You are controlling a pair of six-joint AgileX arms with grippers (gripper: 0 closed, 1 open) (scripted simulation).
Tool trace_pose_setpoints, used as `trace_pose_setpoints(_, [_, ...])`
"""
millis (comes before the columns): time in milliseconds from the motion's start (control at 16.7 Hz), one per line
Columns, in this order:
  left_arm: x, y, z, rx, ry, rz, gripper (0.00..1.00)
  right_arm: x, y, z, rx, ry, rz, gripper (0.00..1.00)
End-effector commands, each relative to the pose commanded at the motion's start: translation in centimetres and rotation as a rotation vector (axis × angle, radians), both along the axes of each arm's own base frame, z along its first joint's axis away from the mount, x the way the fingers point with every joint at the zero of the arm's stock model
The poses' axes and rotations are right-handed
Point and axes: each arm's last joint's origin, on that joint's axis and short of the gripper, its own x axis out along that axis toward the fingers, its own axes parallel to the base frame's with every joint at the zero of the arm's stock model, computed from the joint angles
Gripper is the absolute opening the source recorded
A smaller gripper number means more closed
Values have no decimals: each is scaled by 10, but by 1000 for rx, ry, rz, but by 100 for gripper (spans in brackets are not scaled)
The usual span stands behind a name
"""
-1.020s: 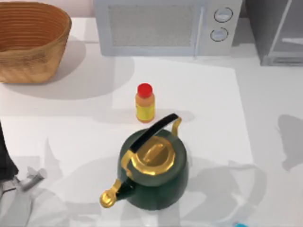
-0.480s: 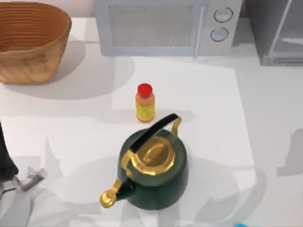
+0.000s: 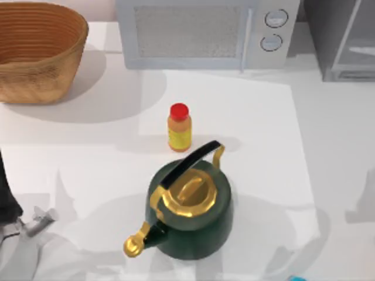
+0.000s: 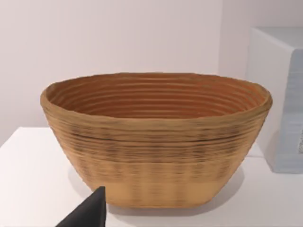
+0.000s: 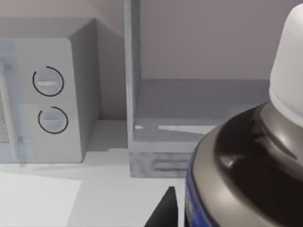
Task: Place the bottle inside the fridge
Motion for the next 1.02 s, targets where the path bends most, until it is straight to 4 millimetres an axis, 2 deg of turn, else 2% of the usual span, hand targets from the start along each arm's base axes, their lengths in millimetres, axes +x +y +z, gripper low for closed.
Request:
trace_pose_setpoints(240, [0, 0, 0, 0, 0, 0, 100, 1, -1, 4, 1, 3, -2, 1])
trace_pose_setpoints(540, [0, 0, 0, 0, 0, 0, 100, 15, -3, 33, -1, 1, -4, 1])
trace_pose_setpoints(780, [0, 0, 0, 0, 0, 0, 100, 48, -9, 65, -3, 4, -4, 1])
trace_pose_setpoints(1020, [0, 0, 0, 0, 0, 0, 100, 102, -21, 87, -6, 2, -5, 1])
